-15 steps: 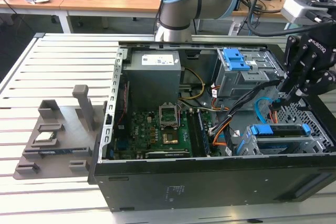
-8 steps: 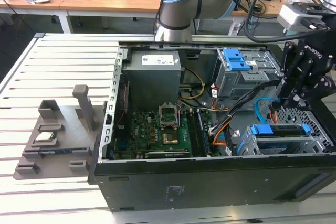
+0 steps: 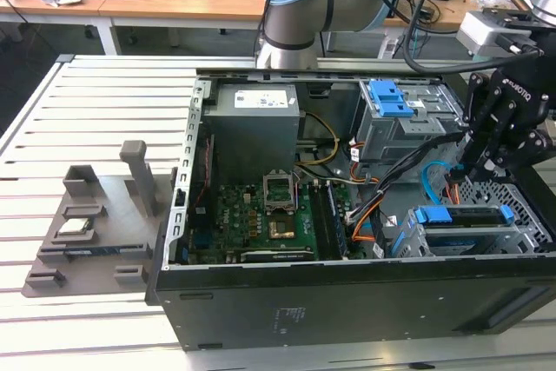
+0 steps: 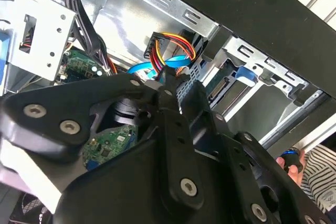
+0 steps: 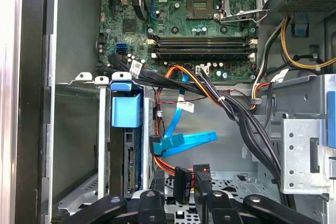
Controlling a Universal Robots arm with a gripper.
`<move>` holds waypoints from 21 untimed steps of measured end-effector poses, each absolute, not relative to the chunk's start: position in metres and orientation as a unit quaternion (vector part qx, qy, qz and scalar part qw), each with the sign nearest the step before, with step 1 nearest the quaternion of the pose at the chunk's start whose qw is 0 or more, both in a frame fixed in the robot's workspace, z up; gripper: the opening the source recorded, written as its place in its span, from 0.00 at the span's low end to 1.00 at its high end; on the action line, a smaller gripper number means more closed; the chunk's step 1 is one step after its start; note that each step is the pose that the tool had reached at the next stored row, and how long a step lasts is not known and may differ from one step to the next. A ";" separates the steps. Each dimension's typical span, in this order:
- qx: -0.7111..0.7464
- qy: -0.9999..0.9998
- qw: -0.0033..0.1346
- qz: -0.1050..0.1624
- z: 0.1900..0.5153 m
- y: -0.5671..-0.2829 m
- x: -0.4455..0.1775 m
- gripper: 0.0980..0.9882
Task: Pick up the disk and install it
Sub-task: 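Insert the first disk wire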
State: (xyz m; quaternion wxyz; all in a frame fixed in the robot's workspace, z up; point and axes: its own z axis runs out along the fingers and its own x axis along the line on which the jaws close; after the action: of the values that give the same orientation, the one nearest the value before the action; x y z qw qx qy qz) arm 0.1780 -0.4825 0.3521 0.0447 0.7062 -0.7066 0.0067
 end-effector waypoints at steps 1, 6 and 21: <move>0.706 -0.707 0.045 0.007 0.352 -0.482 0.178 0.21; 0.706 -0.707 0.045 0.007 0.352 -0.482 0.178 0.10; 0.706 -0.707 0.045 0.007 0.352 -0.482 0.178 0.08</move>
State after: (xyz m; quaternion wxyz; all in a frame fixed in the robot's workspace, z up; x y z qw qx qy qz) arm 0.1780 -0.4825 0.3521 0.0452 0.7061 -0.7066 0.0071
